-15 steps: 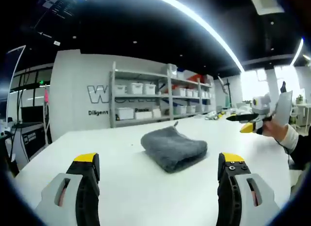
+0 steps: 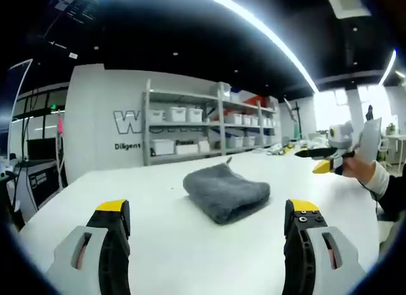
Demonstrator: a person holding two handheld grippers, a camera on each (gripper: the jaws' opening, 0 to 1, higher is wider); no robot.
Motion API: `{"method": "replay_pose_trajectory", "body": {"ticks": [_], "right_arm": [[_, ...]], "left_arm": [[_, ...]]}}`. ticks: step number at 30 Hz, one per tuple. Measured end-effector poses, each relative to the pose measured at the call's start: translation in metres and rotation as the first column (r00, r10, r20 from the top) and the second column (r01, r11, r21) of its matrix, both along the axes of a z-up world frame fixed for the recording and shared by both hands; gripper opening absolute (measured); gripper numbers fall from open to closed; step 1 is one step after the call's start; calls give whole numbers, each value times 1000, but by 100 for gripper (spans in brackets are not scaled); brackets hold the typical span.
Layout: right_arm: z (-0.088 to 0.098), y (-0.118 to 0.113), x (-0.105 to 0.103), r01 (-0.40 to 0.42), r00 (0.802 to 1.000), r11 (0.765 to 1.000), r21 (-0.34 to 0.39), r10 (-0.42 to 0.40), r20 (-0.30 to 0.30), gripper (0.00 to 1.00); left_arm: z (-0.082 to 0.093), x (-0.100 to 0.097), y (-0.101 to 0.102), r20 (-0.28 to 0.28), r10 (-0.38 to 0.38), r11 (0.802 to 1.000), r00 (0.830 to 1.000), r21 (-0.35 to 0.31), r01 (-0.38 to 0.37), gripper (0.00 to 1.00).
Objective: Open the folded towel by lifting each exposed corner and separating the folded layers until the towel lies flat within the target outline without major curled edges
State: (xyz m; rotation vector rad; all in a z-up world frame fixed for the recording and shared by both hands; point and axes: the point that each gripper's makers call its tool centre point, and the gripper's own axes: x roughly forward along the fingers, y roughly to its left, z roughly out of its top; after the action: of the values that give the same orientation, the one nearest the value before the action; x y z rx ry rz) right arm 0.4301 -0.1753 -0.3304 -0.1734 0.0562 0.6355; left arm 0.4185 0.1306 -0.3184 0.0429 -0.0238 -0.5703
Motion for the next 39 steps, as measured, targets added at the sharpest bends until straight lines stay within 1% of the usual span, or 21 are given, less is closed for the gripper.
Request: {"method": "replay_pose_trajectory", "body": {"ticks": [3, 13, 21, 25, 29, 34, 39], "right_arm": [[1, -1, 0, 3, 1000, 1000, -4, -3, 2, 99], [2, 2, -4, -3, 1000, 1000, -17, 3, 10, 99], [1, 2, -4, 0, 1000, 1000, -25, 0, 6, 99], [3, 4, -5, -3, 1000, 1000, -27, 3, 17, 99], [1, 4, -5, 0, 1000, 999, -36, 1, 17, 99], [1, 4, -4, -1, 1000, 1000, -29, 2, 14, 99], [0, 5, -3, -6, 1000, 998, -57, 7, 23, 99]], "left_arm": [[1, 0, 0, 8, 4, 1000, 1000, 5, -4, 99], [-1, 0, 0, 2, 6, 1000, 1000, 12, -6, 99], [-1, 0, -1, 0, 5, 1000, 1000, 15, -5, 99], [-3, 1, 0, -4, 10, 1000, 1000, 21, -10, 99], [-3, 1, 0, -4, 9, 1000, 1000, 21, -9, 99], [-3, 1, -1, -2, 6, 1000, 1000, 24, -6, 99], [-3, 1, 0, -3, 7, 1000, 1000, 24, -7, 99]]}}
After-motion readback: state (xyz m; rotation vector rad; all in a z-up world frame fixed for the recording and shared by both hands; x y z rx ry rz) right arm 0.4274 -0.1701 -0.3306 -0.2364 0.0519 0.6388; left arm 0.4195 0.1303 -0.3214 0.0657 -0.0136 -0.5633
